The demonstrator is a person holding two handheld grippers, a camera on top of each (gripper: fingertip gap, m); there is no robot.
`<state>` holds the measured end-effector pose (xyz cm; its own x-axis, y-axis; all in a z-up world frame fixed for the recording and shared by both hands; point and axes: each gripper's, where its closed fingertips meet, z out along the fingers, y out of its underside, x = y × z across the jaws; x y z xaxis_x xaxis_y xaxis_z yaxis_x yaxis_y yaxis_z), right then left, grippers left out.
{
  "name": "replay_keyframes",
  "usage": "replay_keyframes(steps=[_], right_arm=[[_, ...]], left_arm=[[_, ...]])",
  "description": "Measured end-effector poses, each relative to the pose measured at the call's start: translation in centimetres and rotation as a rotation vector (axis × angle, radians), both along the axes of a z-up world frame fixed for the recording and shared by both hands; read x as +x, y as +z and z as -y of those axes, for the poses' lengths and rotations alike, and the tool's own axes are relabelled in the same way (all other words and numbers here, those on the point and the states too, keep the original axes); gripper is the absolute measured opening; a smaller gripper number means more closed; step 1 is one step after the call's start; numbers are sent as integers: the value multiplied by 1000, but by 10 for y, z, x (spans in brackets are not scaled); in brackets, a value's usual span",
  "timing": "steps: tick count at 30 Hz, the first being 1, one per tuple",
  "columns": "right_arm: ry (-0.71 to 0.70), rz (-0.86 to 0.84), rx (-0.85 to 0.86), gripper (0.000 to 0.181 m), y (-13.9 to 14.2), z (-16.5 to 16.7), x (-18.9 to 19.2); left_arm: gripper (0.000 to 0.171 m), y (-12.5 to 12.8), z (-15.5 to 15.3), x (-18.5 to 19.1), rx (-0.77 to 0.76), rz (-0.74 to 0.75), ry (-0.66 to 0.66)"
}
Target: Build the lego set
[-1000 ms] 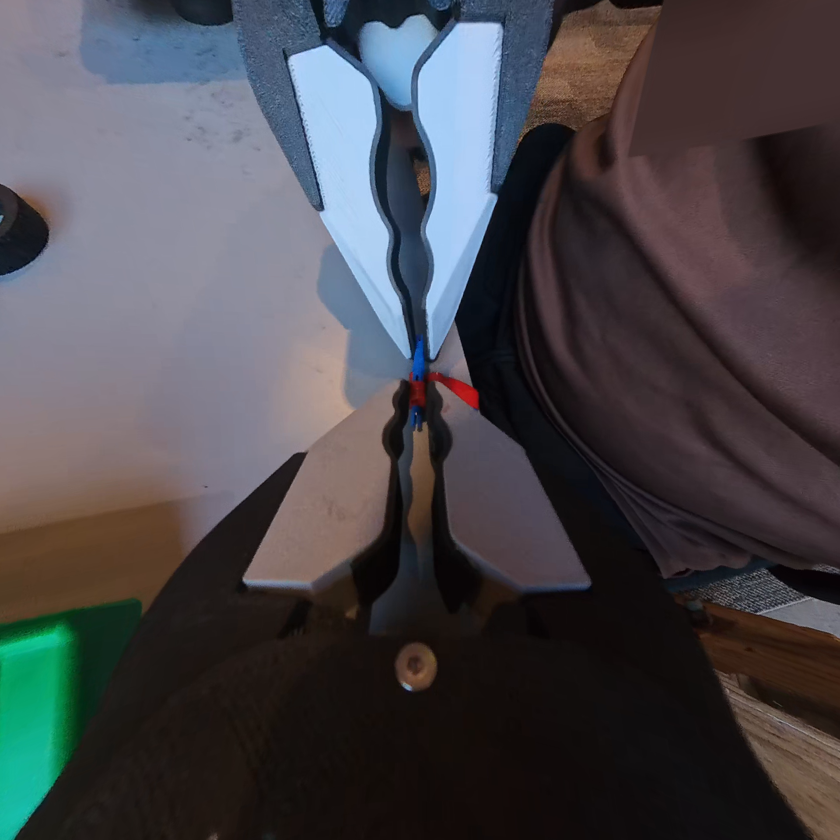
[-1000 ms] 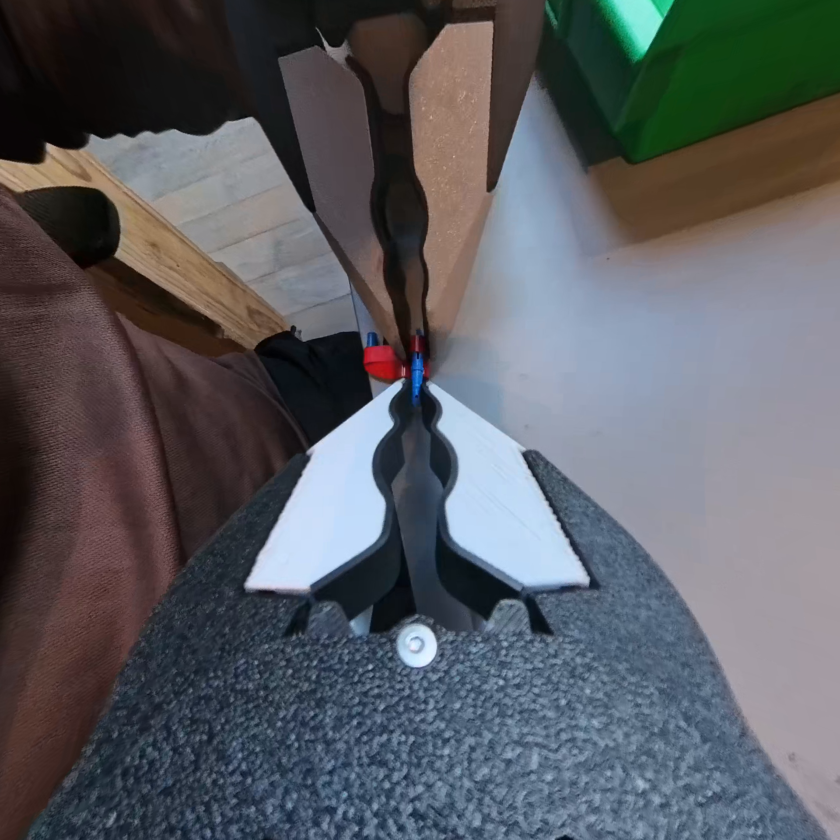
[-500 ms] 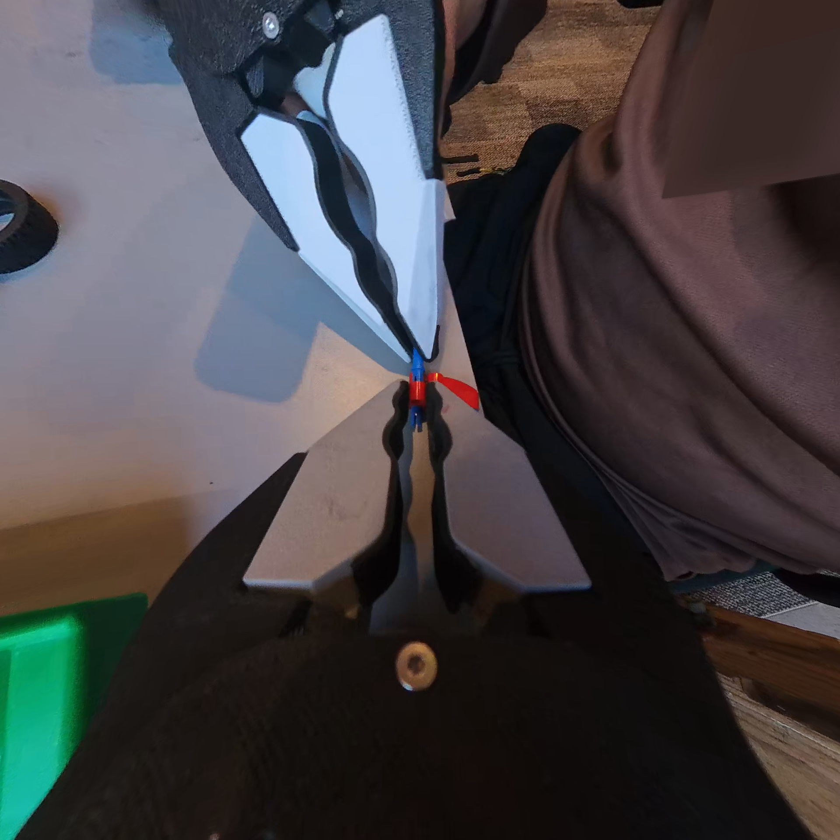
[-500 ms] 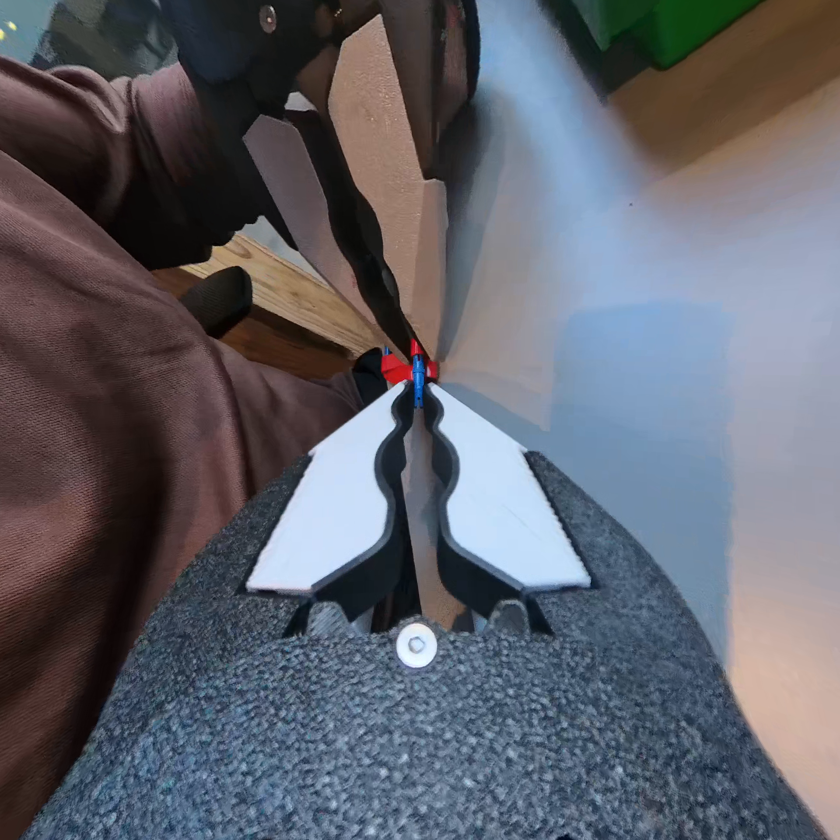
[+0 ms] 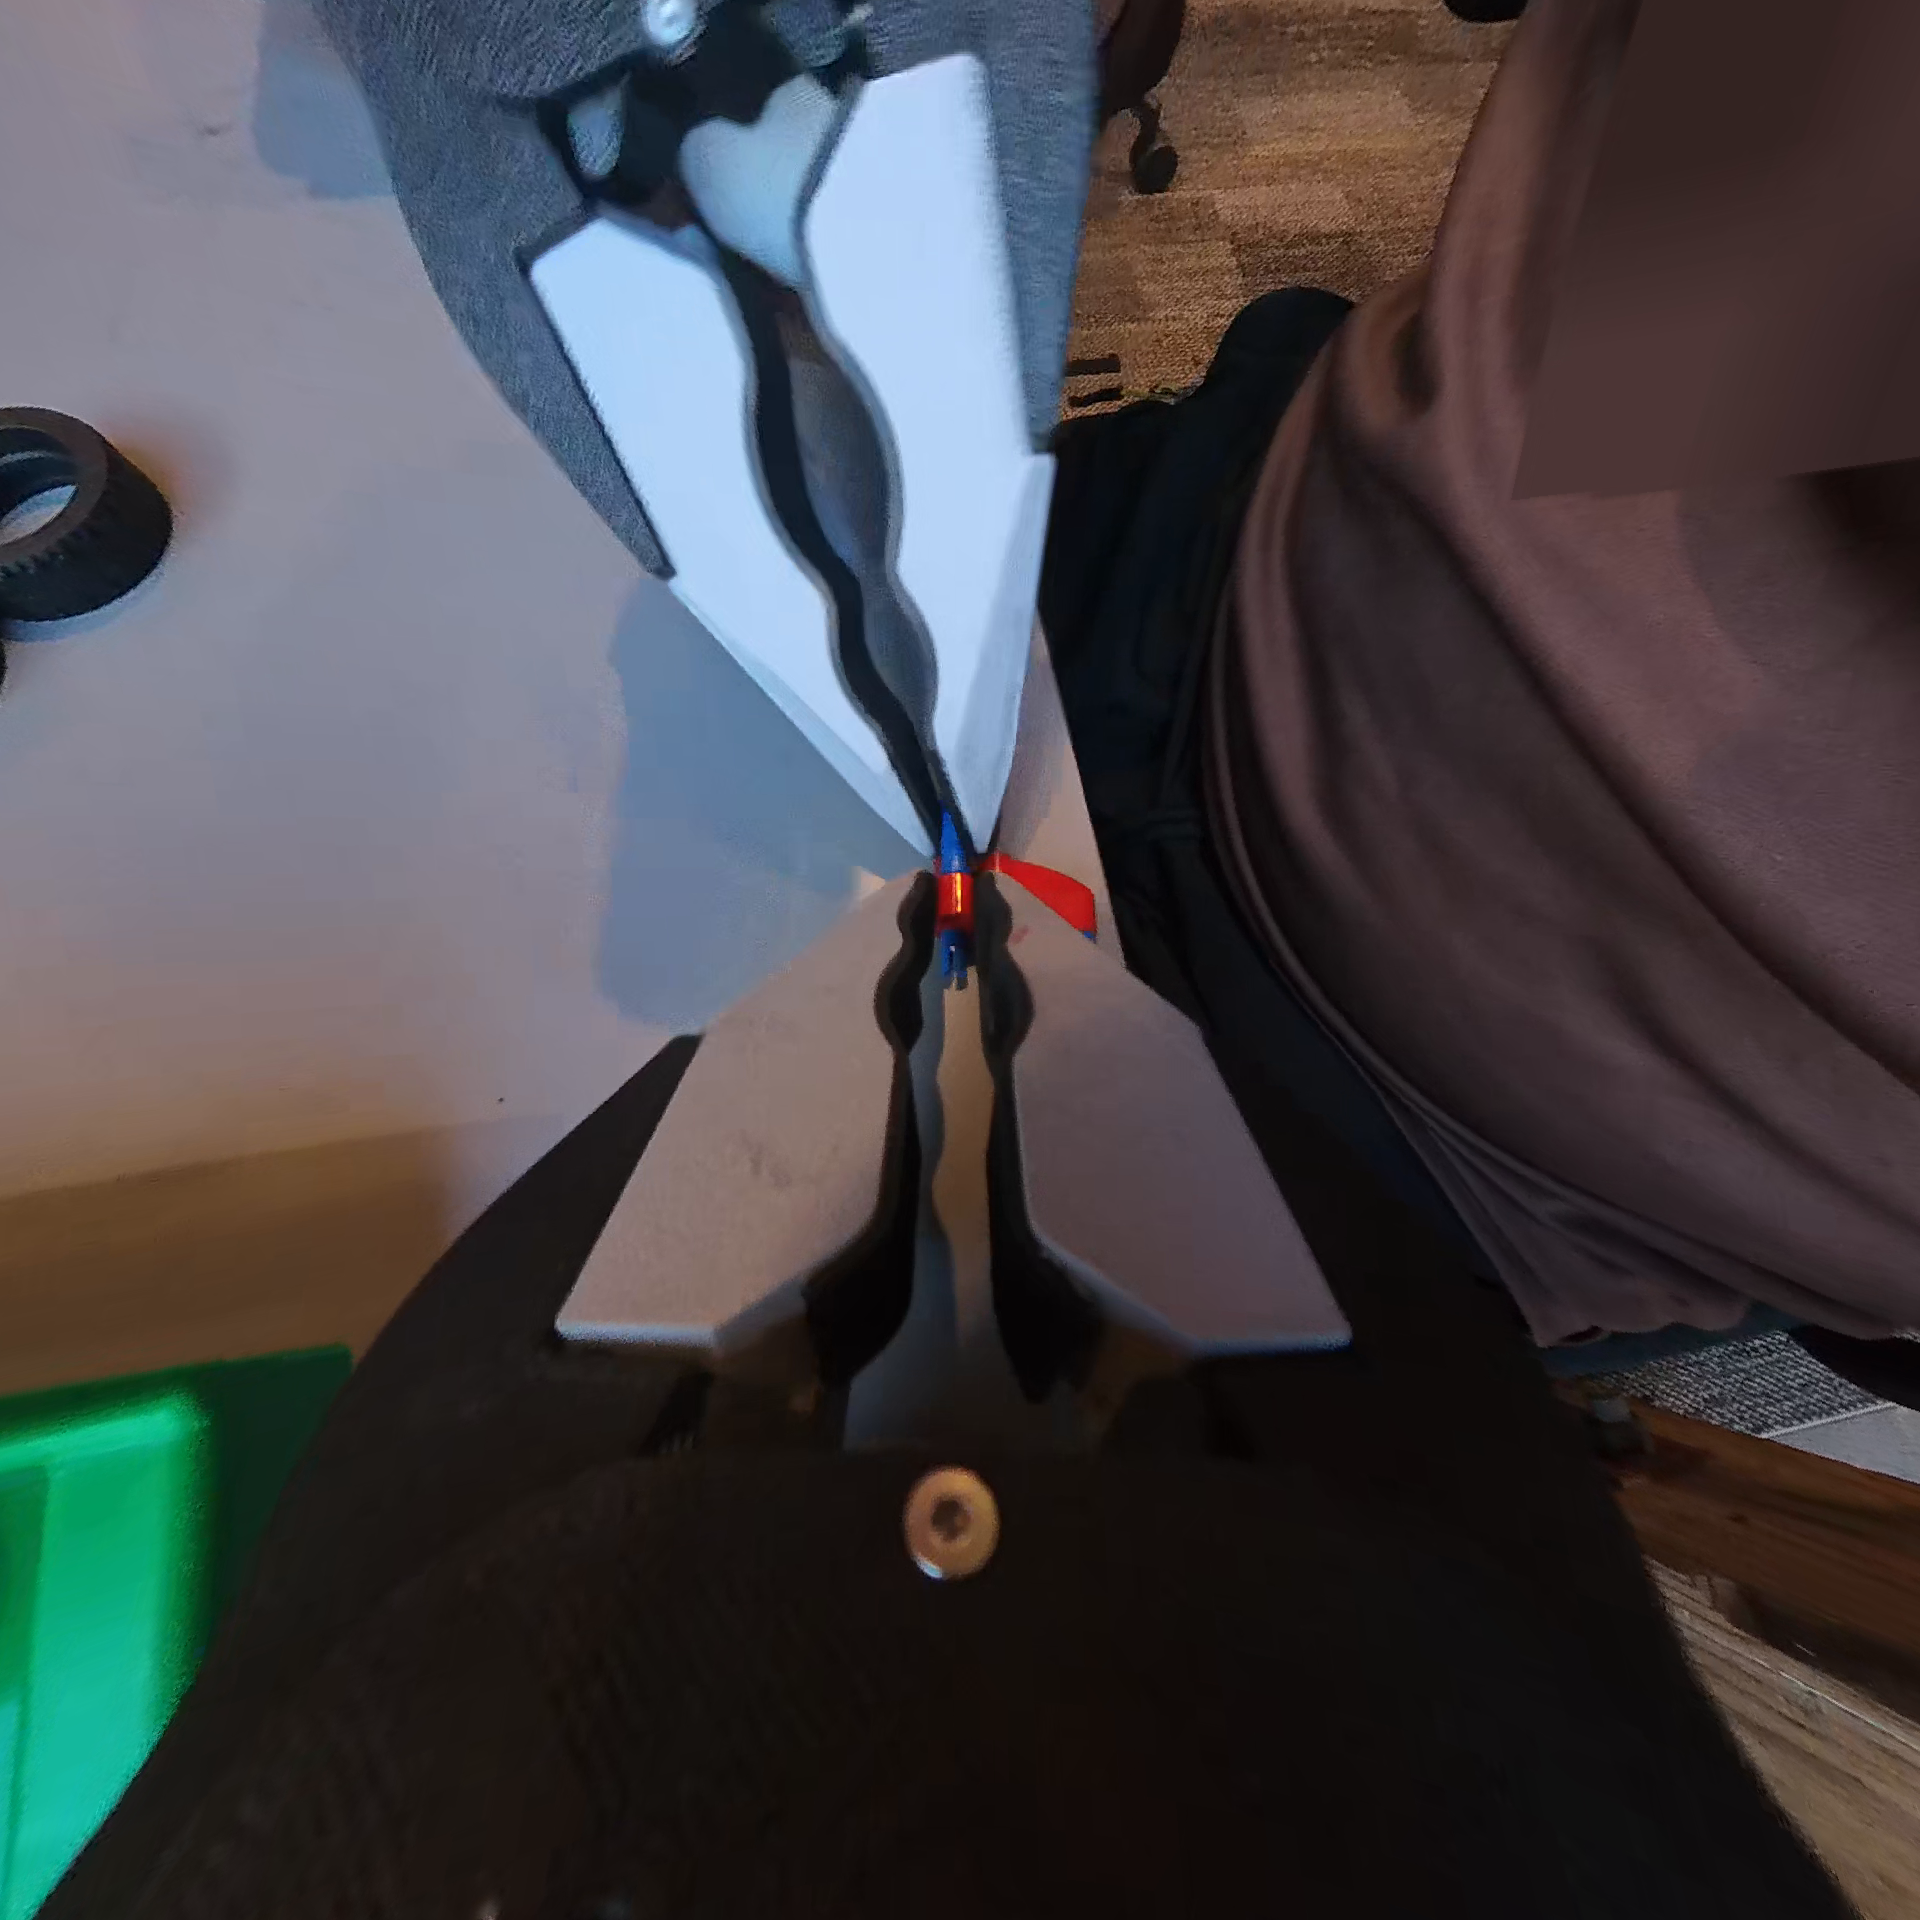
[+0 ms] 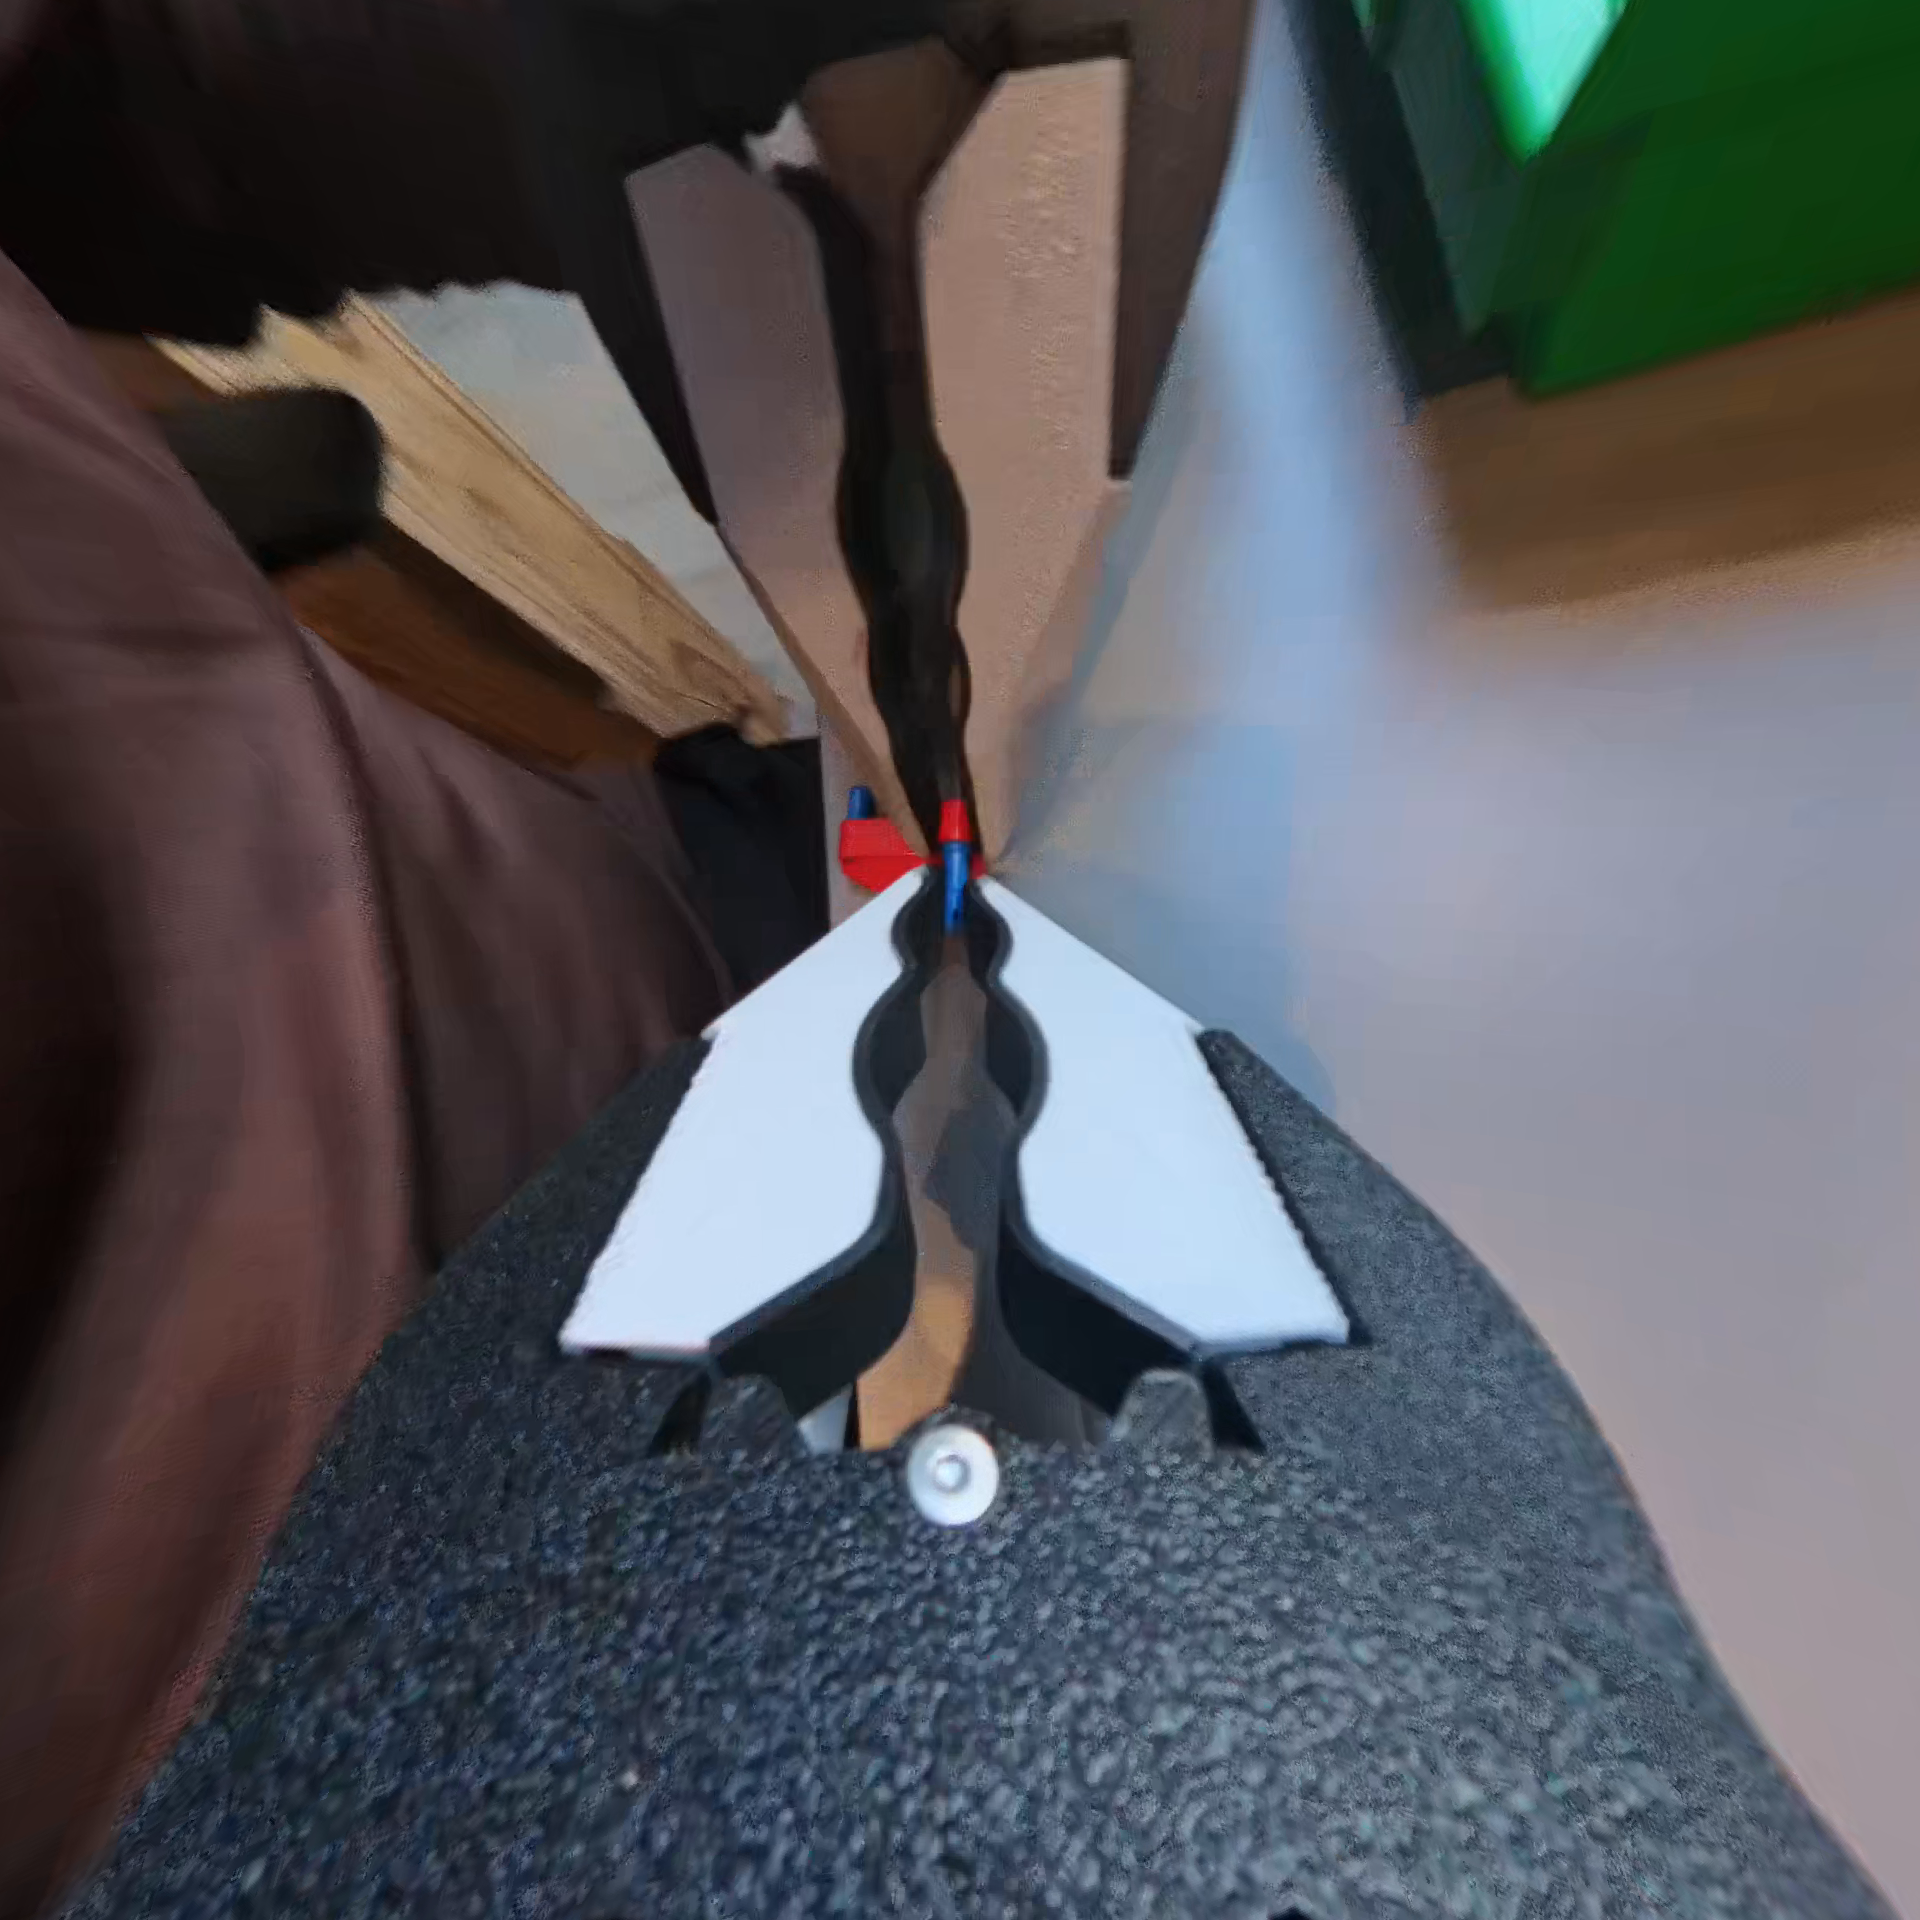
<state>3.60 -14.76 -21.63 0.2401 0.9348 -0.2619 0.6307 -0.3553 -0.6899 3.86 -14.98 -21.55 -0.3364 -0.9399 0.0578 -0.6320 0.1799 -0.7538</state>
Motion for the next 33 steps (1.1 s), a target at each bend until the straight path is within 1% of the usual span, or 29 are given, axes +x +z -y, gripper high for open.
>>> replay_keyframes(steps=[1,2,5,9,11,13,15,19,24,26,28,30,31,32,33], right_arm=[[8,25,54,1,0,-1,-1],[10,32,69,1,0,-2,-1],[-13,-16,25,1,0,-2,-1],[-37,-22,74,2,0,-4,2],[-90,-34,109,9,5,-10,7],[-147,-45,189,12,13,-16,17],[-185,-73,257,18,20,-15,26],[-259,-56,375,26,19,-7,48],[-343,9,603,25,22,-9,74],[-352,-5,603,24,22,-8,75],[-373,-39,540,26,20,-7,72],[-402,-87,419,34,8,-6,69],[-407,-103,364,29,5,-6,68],[-411,-142,342,30,10,-8,68],[-425,-191,316,29,15,-10,69]], left_arm=[[4,0,0,0,-5,-2,1],[4,0,-1,0,-11,-5,3],[5,0,-2,0,-7,-3,10],[5,0,-3,1,-13,-3,18],[5,0,-4,3,-44,-12,28],[5,0,-6,6,-71,-20,45],[5,0,-9,8,-86,-25,71],[5,0,-18,14,-79,-20,146],[5,0,-27,22,-37,-7,251],[4,0,-35,25,-1,1,317],[4,2,-49,27,63,25,409],[4,15,-65,26,154,112,520],[5,23,-74,23,192,165,585],[5,32,-79,20,208,216,630],[5,38,-81,18,205,259,648]])
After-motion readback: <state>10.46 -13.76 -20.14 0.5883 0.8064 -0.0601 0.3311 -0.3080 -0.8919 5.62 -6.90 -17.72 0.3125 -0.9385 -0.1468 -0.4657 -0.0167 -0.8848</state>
